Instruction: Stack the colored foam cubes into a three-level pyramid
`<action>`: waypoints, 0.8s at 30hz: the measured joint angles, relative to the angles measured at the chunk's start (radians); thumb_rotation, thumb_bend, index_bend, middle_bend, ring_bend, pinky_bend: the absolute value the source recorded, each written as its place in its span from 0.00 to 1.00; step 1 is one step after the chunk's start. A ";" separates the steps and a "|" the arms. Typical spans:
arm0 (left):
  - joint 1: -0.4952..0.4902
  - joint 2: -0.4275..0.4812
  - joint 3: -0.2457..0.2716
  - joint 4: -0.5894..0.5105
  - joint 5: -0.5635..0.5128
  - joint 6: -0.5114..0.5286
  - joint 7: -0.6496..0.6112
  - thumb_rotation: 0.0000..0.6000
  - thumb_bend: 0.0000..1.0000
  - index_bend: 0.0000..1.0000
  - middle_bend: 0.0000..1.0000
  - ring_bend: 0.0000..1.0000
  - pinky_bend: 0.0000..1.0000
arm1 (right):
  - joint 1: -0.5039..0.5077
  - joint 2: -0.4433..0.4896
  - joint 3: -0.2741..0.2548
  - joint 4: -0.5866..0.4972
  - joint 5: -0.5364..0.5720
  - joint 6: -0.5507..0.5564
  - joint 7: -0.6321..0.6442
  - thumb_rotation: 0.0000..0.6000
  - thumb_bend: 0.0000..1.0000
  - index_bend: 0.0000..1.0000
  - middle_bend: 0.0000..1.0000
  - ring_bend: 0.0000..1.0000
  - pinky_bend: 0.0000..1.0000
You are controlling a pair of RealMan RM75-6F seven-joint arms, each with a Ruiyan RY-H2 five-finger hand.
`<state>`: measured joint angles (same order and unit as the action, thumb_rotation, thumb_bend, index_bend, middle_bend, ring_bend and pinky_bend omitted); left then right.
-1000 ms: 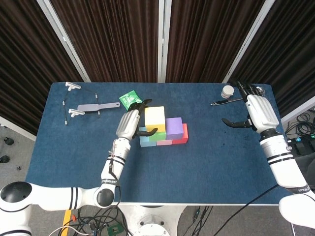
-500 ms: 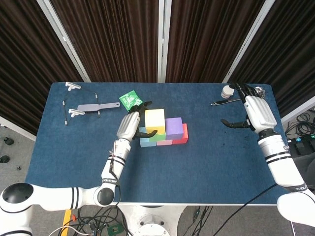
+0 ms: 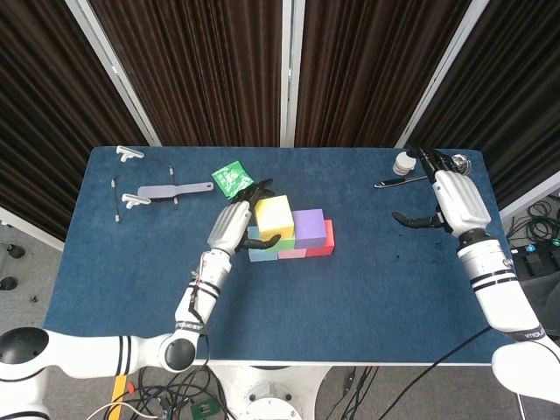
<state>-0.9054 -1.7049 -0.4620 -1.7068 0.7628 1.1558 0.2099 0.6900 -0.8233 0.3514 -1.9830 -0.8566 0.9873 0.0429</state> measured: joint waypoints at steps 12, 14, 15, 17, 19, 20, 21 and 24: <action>0.110 0.181 0.042 -0.185 0.055 0.035 -0.012 1.00 0.19 0.04 0.01 0.00 0.00 | 0.076 -0.004 0.018 -0.033 0.025 -0.081 -0.061 1.00 0.07 0.00 0.10 0.00 0.00; 0.154 0.249 0.058 -0.221 0.066 0.042 -0.023 1.00 0.19 0.04 0.01 0.00 0.00 | 0.104 -0.006 0.019 -0.039 0.032 -0.107 -0.081 1.00 0.05 0.00 0.10 0.00 0.00; 0.175 0.280 0.066 -0.234 0.071 0.047 -0.028 1.00 0.19 0.04 0.01 0.00 0.00 | 0.117 -0.008 0.019 -0.040 0.036 -0.117 -0.091 1.00 0.03 0.00 0.10 0.00 0.00; 0.224 0.352 0.093 -0.250 0.090 0.058 -0.035 1.00 0.19 0.04 0.01 0.00 0.00 | 0.150 -0.017 0.017 -0.039 0.046 -0.140 -0.120 1.00 0.01 0.00 0.10 0.00 0.00; 0.270 0.410 0.125 -0.251 0.112 0.071 -0.038 1.00 0.19 0.04 0.01 0.00 0.00 | 0.181 -0.030 0.013 -0.032 0.059 -0.161 -0.149 1.00 0.00 0.00 0.09 0.00 0.00; 0.301 0.438 0.147 -0.245 0.131 0.085 -0.043 1.00 0.19 0.04 0.01 0.00 0.00 | 0.205 -0.040 0.009 -0.023 0.070 -0.177 -0.170 1.00 0.00 0.00 0.09 0.00 0.00; 0.324 0.452 0.162 -0.236 0.147 0.097 -0.050 1.00 0.19 0.04 0.01 0.00 0.00 | 0.224 -0.048 0.005 -0.015 0.080 -0.190 -0.186 1.00 0.00 0.00 0.08 0.00 0.00; 0.385 0.464 0.194 -0.192 0.187 0.133 -0.097 1.00 0.19 0.04 0.01 0.00 0.00 | 0.294 -0.081 -0.010 0.020 0.128 -0.229 -0.241 1.00 0.00 0.00 0.07 0.00 0.00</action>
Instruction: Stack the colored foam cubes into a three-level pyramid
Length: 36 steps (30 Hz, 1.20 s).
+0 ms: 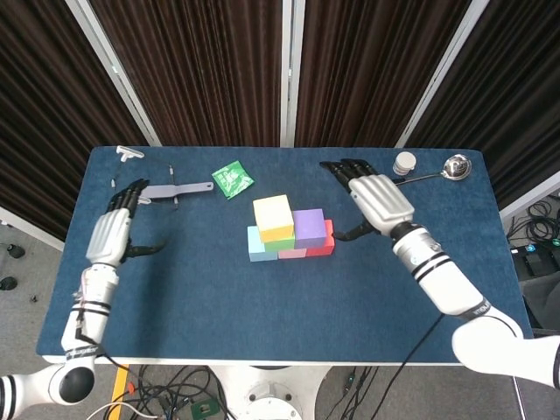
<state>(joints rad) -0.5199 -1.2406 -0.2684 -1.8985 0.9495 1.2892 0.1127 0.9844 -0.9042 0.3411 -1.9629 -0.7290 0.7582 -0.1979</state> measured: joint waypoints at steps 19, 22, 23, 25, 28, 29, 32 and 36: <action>0.172 -0.120 0.076 0.347 0.219 0.105 -0.349 1.00 0.19 0.04 0.03 0.00 0.00 | 0.348 -0.296 -0.090 0.273 0.262 -0.066 -0.194 1.00 0.00 0.00 0.13 0.00 0.00; 0.187 -0.140 0.073 0.383 0.221 0.102 -0.387 1.00 0.19 0.04 0.03 0.00 0.00 | 0.366 -0.310 -0.096 0.286 0.271 -0.071 -0.195 1.00 0.02 0.00 0.18 0.00 0.00; 0.192 -0.146 0.070 0.395 0.222 0.100 -0.398 1.00 0.19 0.04 0.03 0.00 0.00 | 0.372 -0.315 -0.099 0.289 0.272 -0.071 -0.196 1.00 0.02 0.00 0.19 0.00 0.00; 0.197 -0.151 0.066 0.405 0.224 0.094 -0.414 1.00 0.18 0.04 0.03 0.00 0.00 | 0.376 -0.321 -0.104 0.292 0.270 -0.066 -0.197 1.00 0.03 0.00 0.23 0.00 0.00; 0.203 -0.153 0.063 0.410 0.233 0.081 -0.440 1.00 0.16 0.04 0.03 0.00 0.00 | 0.380 -0.331 -0.111 0.298 0.265 -0.047 -0.200 1.00 0.04 0.00 0.28 0.00 0.00; 0.204 -0.152 0.063 0.411 0.239 0.073 -0.450 1.00 0.16 0.04 0.03 0.00 0.00 | 0.381 -0.337 -0.114 0.301 0.263 -0.037 -0.202 1.00 0.05 0.00 0.30 0.00 0.00; 0.208 -0.155 0.062 0.422 0.249 0.060 -0.458 1.00 0.15 0.04 0.03 0.00 0.00 | 0.384 -0.352 -0.121 0.309 0.261 -0.016 -0.207 1.00 0.08 0.00 0.36 0.00 0.00; 0.210 -0.161 0.061 0.426 0.256 0.047 -0.458 1.00 0.15 0.04 0.03 0.00 0.00 | 0.383 -0.365 -0.125 0.319 0.250 0.005 -0.211 1.00 0.10 0.00 0.44 0.01 0.00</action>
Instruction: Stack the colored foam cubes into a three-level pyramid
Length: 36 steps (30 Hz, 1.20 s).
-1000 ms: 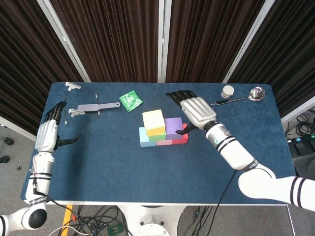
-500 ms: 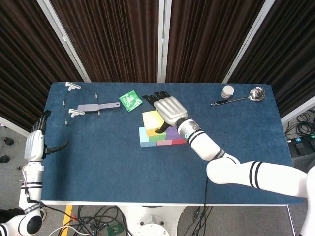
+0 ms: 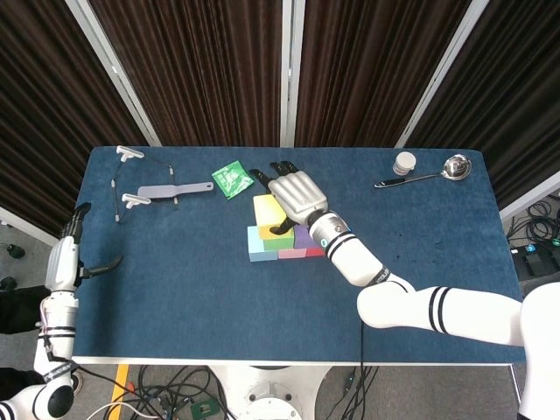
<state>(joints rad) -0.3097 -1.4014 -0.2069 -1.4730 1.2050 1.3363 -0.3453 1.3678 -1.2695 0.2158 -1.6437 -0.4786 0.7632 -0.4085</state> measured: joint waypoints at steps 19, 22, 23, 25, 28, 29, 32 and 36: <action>0.007 -0.010 -0.013 -0.018 0.018 -0.030 0.006 1.00 0.15 0.04 0.03 0.00 0.00 | -0.054 0.077 0.009 -0.092 -0.040 0.046 0.021 1.00 0.14 0.00 0.53 0.05 0.00; 0.005 -0.014 -0.015 -0.017 0.022 -0.033 0.012 1.00 0.15 0.04 0.03 0.00 0.00 | -0.054 0.087 -0.003 -0.102 -0.011 0.044 0.005 1.00 0.15 0.00 0.52 0.05 0.00; 0.004 -0.015 -0.016 -0.017 0.023 -0.034 0.014 1.00 0.15 0.04 0.03 0.00 0.00 | -0.052 0.091 -0.008 -0.106 0.003 0.044 -0.002 1.00 0.15 0.00 0.52 0.05 0.00; 0.003 -0.017 -0.018 -0.017 0.025 -0.036 0.016 1.00 0.15 0.04 0.03 0.00 0.00 | -0.049 0.095 -0.014 -0.113 0.020 0.048 -0.015 1.00 0.15 0.00 0.52 0.05 0.00; 0.004 -0.018 -0.019 -0.017 0.025 -0.038 0.019 1.00 0.15 0.04 0.03 0.00 0.00 | -0.046 0.101 -0.018 -0.123 0.035 0.057 -0.026 1.00 0.15 0.00 0.52 0.05 0.00; 0.005 -0.019 -0.019 -0.017 0.025 -0.039 0.020 1.00 0.15 0.04 0.03 0.00 0.00 | -0.046 0.102 -0.020 -0.126 0.037 0.061 -0.030 1.00 0.15 0.00 0.52 0.05 0.00; 0.006 -0.021 -0.018 -0.015 0.029 -0.039 0.020 1.00 0.15 0.04 0.03 0.00 0.00 | -0.048 0.101 -0.022 -0.130 0.040 0.069 -0.034 1.00 0.15 0.00 0.52 0.05 0.00; 0.007 -0.026 -0.015 -0.004 0.041 -0.036 0.025 1.00 0.15 0.04 0.03 0.00 0.00 | -0.051 0.093 -0.023 -0.126 0.041 0.076 -0.035 1.00 0.15 0.00 0.52 0.05 0.00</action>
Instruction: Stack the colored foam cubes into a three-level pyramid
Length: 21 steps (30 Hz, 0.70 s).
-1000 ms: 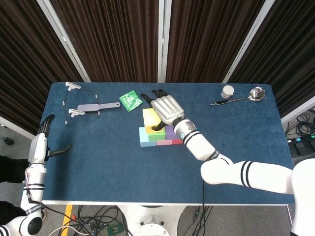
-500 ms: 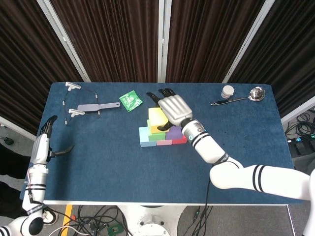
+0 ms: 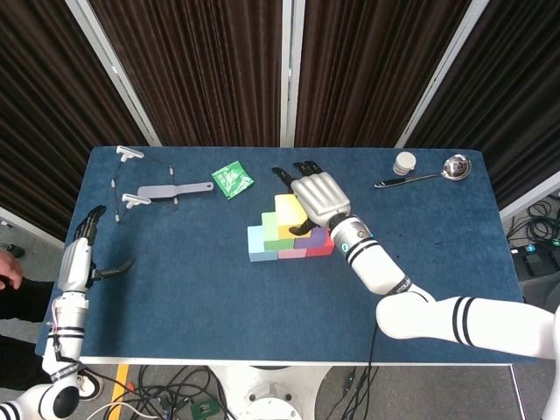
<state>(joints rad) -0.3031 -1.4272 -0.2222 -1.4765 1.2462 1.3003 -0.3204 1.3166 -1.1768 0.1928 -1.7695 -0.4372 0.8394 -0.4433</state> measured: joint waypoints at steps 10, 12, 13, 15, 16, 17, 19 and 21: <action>0.001 0.004 0.001 0.003 -0.001 -0.023 -0.014 1.00 0.15 0.04 0.03 0.00 0.00 | -0.003 -0.019 0.002 0.012 0.010 0.012 -0.011 1.00 0.16 0.00 0.52 0.05 0.00; 0.003 0.003 0.002 0.005 -0.001 -0.024 -0.017 1.00 0.15 0.04 0.03 0.00 0.00 | -0.005 -0.020 0.003 0.015 0.009 0.011 -0.010 1.00 0.16 0.00 0.52 0.05 0.00; 0.003 0.002 0.002 0.006 -0.001 -0.024 -0.016 1.00 0.15 0.04 0.03 0.00 0.00 | -0.005 -0.021 0.003 0.016 0.009 0.009 -0.010 1.00 0.16 0.00 0.52 0.05 0.00; 0.005 0.001 0.002 0.006 0.000 -0.022 -0.018 1.00 0.15 0.04 0.03 0.00 0.00 | -0.005 -0.023 0.005 0.019 0.009 0.006 -0.009 1.00 0.16 0.00 0.52 0.05 0.00; 0.006 0.001 0.002 0.007 0.000 -0.022 -0.019 1.00 0.15 0.04 0.03 0.00 0.00 | -0.005 -0.024 0.006 0.020 0.009 0.004 -0.009 1.00 0.16 0.00 0.52 0.05 0.00; 0.006 0.001 0.001 0.007 0.000 -0.022 -0.019 1.00 0.15 0.04 0.03 0.00 0.00 | -0.005 -0.026 0.006 0.021 0.011 0.003 -0.010 1.00 0.16 0.00 0.52 0.05 0.00; 0.006 0.001 0.000 0.008 0.000 -0.024 -0.019 1.00 0.15 0.04 0.03 0.00 0.00 | -0.004 -0.027 0.007 0.021 0.014 0.000 -0.010 1.00 0.16 0.00 0.52 0.05 0.00; 0.005 0.002 -0.001 0.008 0.000 -0.026 -0.018 1.00 0.15 0.04 0.03 0.00 0.00 | -0.003 -0.028 0.011 0.023 0.019 -0.004 -0.008 1.00 0.16 0.00 0.52 0.05 0.00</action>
<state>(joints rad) -0.2985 -1.4249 -0.2236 -1.4688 1.2461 1.2741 -0.3387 1.3133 -1.2048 0.2037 -1.7466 -0.4186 0.8355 -0.4510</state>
